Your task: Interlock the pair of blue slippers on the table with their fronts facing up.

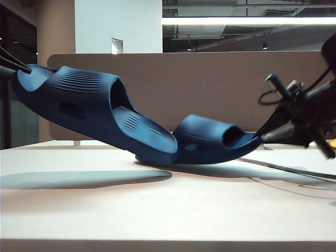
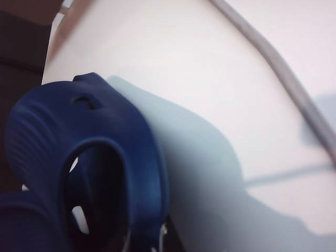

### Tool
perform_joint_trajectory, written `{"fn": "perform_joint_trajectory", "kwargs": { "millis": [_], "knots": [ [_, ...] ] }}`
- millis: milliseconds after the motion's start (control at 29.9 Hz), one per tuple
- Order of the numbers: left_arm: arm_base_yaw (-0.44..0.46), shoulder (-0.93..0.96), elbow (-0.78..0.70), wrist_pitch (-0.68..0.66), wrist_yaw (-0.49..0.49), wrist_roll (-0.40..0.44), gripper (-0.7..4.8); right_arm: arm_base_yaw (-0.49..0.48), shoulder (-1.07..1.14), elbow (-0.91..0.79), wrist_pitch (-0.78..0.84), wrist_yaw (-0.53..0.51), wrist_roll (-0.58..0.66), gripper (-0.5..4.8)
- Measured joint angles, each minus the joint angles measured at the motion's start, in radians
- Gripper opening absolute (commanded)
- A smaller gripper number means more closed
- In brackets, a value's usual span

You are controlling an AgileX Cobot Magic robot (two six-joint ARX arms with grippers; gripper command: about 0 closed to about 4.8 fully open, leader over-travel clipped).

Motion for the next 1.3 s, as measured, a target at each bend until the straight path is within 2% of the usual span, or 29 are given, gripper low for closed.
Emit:
{"fn": "perform_joint_trajectory", "kwargs": {
  "millis": [200, 334, 401, 601, 868, 1136, 1303],
  "knots": [
    [0.028, 0.000, 0.000, 0.001, 0.001, 0.001, -0.05, -0.126, -0.140, 0.000, -0.164, -0.018, -0.116, 0.29],
    [0.026, 0.010, 0.000, 0.003, 0.001, 0.003, -0.05, -0.231, -0.185, 0.000, -0.244, -0.153, -0.134, 0.29],
    [0.026, 0.033, 0.001, 0.005, 0.002, 0.008, -0.05, -0.248, -0.199, 0.000, -0.268, -0.206, -0.134, 0.29],
    [0.025, 0.109, 0.001, 0.011, 0.003, 0.032, -0.05, -0.251, -0.237, 0.000, -0.300, -0.338, -0.136, 0.29],
    [0.043, 0.153, 0.002, 0.074, 0.043, 0.041, -0.05, -0.251, -0.268, 0.000, -0.391, -0.379, -0.194, 0.29],
    [0.063, 0.172, 0.004, 0.140, 0.098, -0.006, -0.05, -0.251, -0.268, -0.001, -0.575, -0.410, -0.360, 0.29],
    [0.061, 0.202, 0.003, 0.136, 0.127, -0.021, -0.05, -0.250, -0.268, -0.002, -0.576, -0.464, -0.372, 0.29]
  ]
}}
